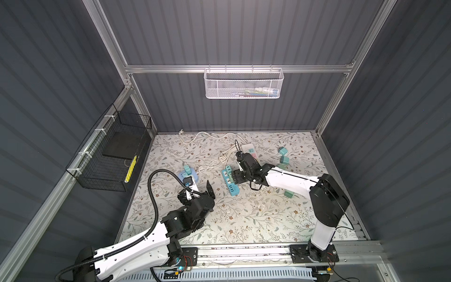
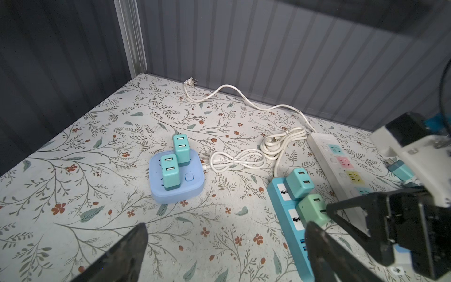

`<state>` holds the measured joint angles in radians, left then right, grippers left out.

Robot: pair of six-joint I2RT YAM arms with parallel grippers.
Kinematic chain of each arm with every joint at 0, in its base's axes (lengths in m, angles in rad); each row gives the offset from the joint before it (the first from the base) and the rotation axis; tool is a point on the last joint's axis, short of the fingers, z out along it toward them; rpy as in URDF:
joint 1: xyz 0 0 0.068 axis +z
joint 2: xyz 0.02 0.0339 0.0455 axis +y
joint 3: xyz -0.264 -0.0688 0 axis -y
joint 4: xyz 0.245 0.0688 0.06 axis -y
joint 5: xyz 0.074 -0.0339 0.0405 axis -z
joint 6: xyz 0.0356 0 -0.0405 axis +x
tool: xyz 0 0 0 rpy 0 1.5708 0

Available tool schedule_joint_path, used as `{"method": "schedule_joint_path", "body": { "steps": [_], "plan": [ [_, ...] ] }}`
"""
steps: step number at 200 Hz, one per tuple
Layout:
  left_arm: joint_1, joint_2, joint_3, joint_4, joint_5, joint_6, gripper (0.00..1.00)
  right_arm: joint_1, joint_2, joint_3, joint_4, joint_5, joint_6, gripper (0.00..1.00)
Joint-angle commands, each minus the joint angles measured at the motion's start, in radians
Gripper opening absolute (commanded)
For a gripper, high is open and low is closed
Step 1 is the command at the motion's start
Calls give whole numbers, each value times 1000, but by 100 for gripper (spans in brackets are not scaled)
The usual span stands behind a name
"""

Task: Insert the plug
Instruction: 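Press the green cube into the teal strip outlet and open the right gripper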

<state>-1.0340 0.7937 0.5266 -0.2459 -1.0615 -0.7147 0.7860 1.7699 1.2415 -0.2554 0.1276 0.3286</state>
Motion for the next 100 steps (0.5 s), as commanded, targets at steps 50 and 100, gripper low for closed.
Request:
{"method": "schedule_joint_path", "body": {
  "steps": [50,100],
  "plan": [
    [35,-13,19,8,26,14,100,119,-110,-74,-71,51,67,99],
    [56,-55,-10,1,57,-7,100,168,-27,-72,-78,58,94,99]
  ]
}}
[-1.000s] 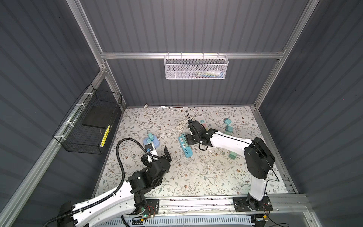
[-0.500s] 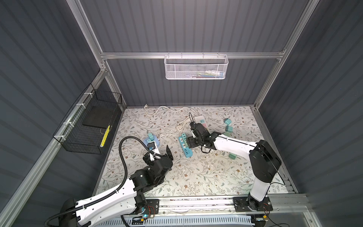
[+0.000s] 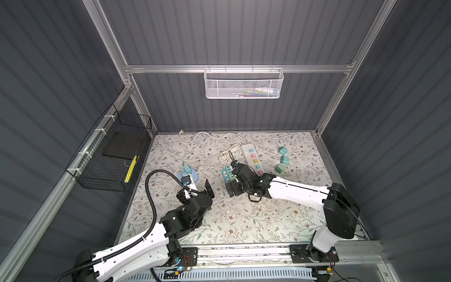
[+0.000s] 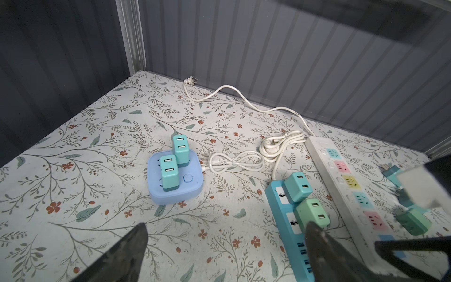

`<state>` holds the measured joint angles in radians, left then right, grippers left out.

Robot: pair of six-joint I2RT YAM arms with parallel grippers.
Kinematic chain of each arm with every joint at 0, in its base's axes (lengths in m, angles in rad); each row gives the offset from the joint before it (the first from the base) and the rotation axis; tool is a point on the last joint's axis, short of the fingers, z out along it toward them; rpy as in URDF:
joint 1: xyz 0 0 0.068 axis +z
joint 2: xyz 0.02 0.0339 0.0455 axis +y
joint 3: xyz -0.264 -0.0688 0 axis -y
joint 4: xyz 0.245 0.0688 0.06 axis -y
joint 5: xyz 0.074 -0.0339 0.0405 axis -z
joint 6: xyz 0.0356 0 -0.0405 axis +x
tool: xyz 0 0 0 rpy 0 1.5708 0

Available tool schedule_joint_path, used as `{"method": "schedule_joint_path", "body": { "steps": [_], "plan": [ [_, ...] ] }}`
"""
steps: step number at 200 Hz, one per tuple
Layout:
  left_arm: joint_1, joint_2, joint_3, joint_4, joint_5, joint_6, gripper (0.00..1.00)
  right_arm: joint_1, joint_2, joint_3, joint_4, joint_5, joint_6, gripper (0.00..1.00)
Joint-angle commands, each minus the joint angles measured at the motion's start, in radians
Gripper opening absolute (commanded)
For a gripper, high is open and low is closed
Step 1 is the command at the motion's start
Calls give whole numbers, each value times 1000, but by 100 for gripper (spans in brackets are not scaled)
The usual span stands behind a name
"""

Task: Insert the plug
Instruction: 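Press the green cube into the teal strip outlet and open the right gripper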

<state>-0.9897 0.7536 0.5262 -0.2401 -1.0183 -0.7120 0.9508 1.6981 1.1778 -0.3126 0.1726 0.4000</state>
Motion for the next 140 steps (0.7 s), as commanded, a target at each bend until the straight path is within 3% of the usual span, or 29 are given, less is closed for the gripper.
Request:
{"method": "schedule_joint_path", "body": {
  "steps": [1,34,85,140],
  "plan": [
    [12,-14,-9,-6,14,-9,100,3,47,-8,-20,11,22,99],
    [18,-7,-3,-12,16,-14,100,4,123,23,-16,32,-7,98],
    [24,-14,-3,-21,15,-14,100,3,214,49,22,44,-58,64],
    [30,-28,0,-39,11,-9,100,2,284,94,33,101,-110,49]
  ]
}}
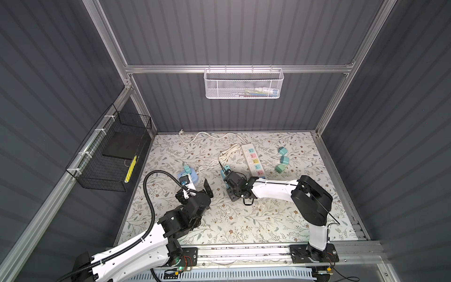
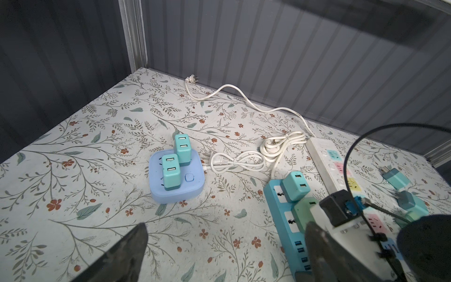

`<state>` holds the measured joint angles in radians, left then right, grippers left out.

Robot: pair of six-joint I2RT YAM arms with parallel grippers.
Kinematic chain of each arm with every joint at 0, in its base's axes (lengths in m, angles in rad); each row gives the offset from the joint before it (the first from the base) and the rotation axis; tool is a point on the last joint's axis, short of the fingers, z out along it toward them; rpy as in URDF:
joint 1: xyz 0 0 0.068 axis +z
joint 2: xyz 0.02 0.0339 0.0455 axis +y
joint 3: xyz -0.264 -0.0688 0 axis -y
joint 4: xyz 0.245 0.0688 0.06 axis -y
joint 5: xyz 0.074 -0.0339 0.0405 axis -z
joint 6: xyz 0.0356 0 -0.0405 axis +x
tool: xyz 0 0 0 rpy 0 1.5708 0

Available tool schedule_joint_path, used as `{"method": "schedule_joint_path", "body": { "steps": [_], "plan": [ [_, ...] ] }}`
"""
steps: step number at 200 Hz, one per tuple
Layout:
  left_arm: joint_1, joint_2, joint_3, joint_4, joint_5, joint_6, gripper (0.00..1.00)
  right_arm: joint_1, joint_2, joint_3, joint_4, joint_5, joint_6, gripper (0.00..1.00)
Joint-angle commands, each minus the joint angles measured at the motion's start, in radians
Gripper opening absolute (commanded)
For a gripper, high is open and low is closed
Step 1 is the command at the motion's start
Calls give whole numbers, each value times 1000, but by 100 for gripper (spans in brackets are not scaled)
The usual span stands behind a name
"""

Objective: Insert the plug

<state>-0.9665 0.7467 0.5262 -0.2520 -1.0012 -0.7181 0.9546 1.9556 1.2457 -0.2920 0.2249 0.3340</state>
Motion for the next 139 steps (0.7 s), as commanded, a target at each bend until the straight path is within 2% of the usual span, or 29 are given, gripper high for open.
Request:
{"method": "schedule_joint_path", "body": {
  "steps": [1,41,86,117,139],
  "plan": [
    [7,-22,0,-28,-7,-3,100,-2,27,27,13,50,-46,48],
    [16,-23,1,-21,-8,12,100,-36,88,108,33,43,-123,47],
    [25,-7,14,-13,-9,30,100,-94,245,341,-30,-20,-146,48],
    [32,-3,20,-14,-11,37,100,-109,323,468,-66,-46,-152,53],
    [36,-6,26,-7,-7,47,100,-109,324,510,-115,-59,-154,66]
  ]
}}
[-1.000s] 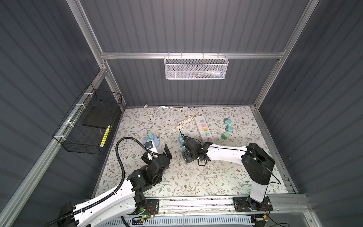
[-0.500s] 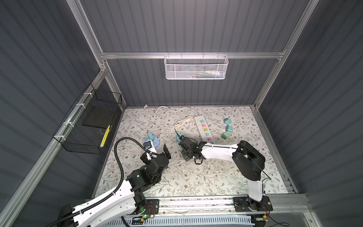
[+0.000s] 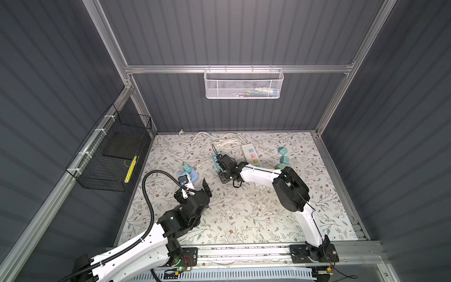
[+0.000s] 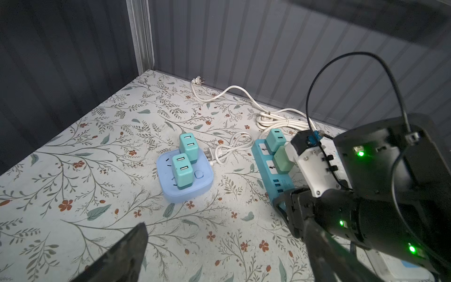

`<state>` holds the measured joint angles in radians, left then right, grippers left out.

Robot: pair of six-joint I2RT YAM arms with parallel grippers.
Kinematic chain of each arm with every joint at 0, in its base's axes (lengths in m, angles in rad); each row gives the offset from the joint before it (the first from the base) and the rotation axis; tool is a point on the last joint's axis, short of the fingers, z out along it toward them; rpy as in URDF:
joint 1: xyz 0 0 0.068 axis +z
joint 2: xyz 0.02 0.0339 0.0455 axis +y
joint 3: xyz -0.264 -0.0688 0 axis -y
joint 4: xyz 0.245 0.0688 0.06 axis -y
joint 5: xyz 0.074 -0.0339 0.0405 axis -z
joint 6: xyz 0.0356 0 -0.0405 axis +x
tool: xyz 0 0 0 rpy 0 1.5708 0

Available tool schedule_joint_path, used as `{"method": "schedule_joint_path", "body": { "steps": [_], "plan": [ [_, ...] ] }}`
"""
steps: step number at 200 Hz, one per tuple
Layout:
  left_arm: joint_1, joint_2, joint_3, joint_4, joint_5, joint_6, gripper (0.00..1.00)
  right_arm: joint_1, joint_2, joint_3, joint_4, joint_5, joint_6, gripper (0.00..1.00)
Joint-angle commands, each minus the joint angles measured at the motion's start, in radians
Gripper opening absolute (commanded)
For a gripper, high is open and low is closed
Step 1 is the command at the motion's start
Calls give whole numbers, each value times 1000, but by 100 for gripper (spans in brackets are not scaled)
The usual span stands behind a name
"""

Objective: Insert the plug

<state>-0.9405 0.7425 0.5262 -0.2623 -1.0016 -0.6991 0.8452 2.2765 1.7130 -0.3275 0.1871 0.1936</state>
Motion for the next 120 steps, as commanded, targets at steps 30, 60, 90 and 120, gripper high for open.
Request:
{"method": "schedule_joint_path", "body": {
  "steps": [30,60,90,120],
  "plan": [
    [13,9,45,13,2,53,100,0,-140,-39,-72,-39,-4,88],
    [17,32,63,34,16,74,100,-6,-337,-175,-67,-19,-6,98],
    [20,67,82,65,45,102,100,-89,-470,-311,-98,38,-44,99],
    [27,117,116,99,86,143,100,-214,-468,-347,-179,11,-98,99]
  ]
}}
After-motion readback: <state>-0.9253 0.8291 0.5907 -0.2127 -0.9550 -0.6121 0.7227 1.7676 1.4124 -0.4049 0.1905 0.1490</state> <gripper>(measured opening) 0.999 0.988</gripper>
